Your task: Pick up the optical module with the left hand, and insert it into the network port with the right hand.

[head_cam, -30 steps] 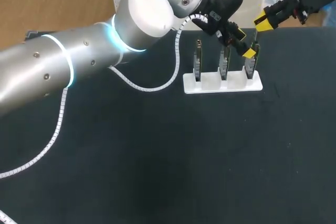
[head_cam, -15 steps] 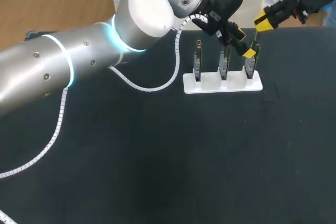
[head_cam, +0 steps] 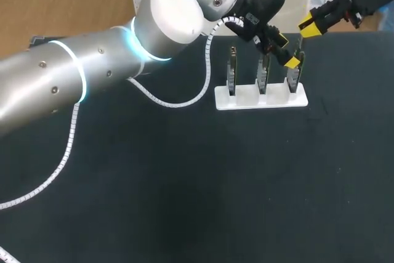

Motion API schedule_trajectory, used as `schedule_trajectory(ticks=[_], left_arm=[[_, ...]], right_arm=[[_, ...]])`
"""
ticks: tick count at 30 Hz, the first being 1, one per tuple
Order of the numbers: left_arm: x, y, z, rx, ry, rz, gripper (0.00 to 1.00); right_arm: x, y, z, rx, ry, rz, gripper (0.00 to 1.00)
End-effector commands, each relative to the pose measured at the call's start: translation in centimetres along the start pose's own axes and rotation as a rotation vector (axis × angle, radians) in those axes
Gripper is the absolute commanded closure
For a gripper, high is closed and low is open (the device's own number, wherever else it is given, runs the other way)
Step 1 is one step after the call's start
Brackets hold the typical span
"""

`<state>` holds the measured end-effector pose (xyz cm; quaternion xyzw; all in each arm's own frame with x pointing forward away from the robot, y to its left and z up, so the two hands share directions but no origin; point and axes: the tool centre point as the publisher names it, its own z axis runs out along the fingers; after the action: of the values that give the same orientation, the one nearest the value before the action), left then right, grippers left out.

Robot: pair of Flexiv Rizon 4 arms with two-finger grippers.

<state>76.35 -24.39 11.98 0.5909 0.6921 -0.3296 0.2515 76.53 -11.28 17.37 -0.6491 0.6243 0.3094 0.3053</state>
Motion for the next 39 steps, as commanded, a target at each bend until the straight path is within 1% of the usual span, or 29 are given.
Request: schedule_trajectory(ticks=[1, 19, 20, 21, 29, 36, 39], left_arm=[[-0.1, 0.2, 0.0, 0.004, 0.005, 0.000, 0.00], [-0.1, 0.2, 0.0, 0.004, 0.005, 0.000, 0.00], [-0.1, 0.2, 0.0, 0.004, 0.005, 0.000, 0.00], [-0.1, 0.2, 0.0, 0.004, 0.005, 0.000, 0.00], [-0.1, 0.2, 0.0, 0.004, 0.005, 0.000, 0.00], [-0.1, 0.2, 0.0, 0.004, 0.005, 0.000, 0.00], [-0.1, 0.2, 0.0, 0.004, 0.005, 0.000, 0.00]], right_arm=[[0.2, -0.2, 0.1, -0.011, 0.001, 0.004, 1.00], [0.7, -0.2, 0.7, -0.023, 0.009, 0.026, 1.00], [0.7, -0.2, 0.7, -0.023, 0.012, 0.027, 0.61], [0.7, -0.2, 0.7, -0.020, 0.013, 0.031, 0.00], [0.5, -0.2, 0.0, -0.003, -0.008, 0.044, 0.00], [0.2, -0.6, -1.6, -0.012, -0.077, 0.057, 0.00], [0.0, -0.6, -2.0, -0.022, -0.088, 0.050, 0.00]])
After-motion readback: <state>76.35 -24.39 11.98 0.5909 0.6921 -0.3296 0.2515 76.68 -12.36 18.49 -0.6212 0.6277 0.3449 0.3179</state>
